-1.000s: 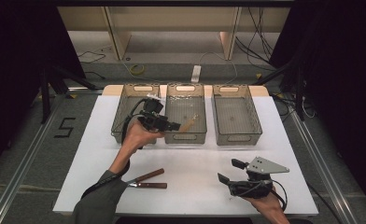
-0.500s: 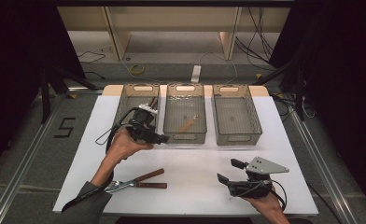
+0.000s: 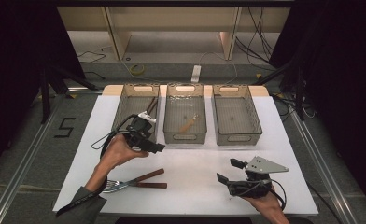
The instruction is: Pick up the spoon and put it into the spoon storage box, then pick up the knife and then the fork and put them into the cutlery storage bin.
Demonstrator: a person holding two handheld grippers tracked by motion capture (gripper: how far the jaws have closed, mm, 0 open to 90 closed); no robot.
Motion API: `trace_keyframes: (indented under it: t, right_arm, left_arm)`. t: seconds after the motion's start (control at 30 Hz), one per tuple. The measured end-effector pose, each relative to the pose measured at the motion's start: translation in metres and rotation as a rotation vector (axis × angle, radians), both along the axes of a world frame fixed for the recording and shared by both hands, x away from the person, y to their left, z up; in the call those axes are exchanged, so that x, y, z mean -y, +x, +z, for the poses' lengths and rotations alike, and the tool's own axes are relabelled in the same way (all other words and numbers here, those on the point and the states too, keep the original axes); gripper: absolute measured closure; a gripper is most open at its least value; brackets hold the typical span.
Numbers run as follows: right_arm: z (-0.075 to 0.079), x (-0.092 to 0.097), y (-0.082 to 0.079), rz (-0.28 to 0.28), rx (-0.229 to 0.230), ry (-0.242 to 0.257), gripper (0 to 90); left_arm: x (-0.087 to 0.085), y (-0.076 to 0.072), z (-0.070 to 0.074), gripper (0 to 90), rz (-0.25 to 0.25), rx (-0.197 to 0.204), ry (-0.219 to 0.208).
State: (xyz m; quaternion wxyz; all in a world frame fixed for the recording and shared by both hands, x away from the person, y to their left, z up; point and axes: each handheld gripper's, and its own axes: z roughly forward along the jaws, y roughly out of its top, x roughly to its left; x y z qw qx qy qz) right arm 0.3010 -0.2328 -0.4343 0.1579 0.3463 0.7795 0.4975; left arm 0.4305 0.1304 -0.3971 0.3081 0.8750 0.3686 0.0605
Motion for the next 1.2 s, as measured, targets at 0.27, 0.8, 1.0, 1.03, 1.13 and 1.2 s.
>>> trace_keyframes:
  t: [0.27, 0.8, 1.0, 1.03, 1.13, 1.2]
  right_arm:
    - [-0.001, 0.001, 0.001, -0.004, -0.004, 0.005, 26.5]
    - [-0.001, 0.002, 0.002, -0.010, 0.000, 0.002, 26.3]
    - [0.000, 0.001, 0.001, -0.009, 0.002, -0.002, 26.3]
    - [0.000, 0.001, 0.001, -0.007, 0.003, -0.004, 26.3]
    - [-0.001, 0.001, 0.002, -0.006, 0.002, -0.002, 26.3]
    - [-0.001, 0.002, 0.002, -0.009, -0.002, -0.003, 26.3]
  left_arm:
    - [-0.007, -0.003, -0.006, 20.4, -0.013, -0.029, 0.021]
    - [-0.025, -0.012, -0.019, 19.4, -0.015, -0.088, 0.090]
    - [-0.027, -0.014, -0.022, 19.4, -0.012, -0.110, 0.114]
    - [-0.028, -0.014, -0.022, 19.4, -0.013, -0.112, 0.125]
    - [-0.028, -0.014, -0.023, 19.4, -0.005, -0.129, 0.135]
    - [-0.028, -0.015, -0.024, 19.4, -0.005, -0.143, 0.141]
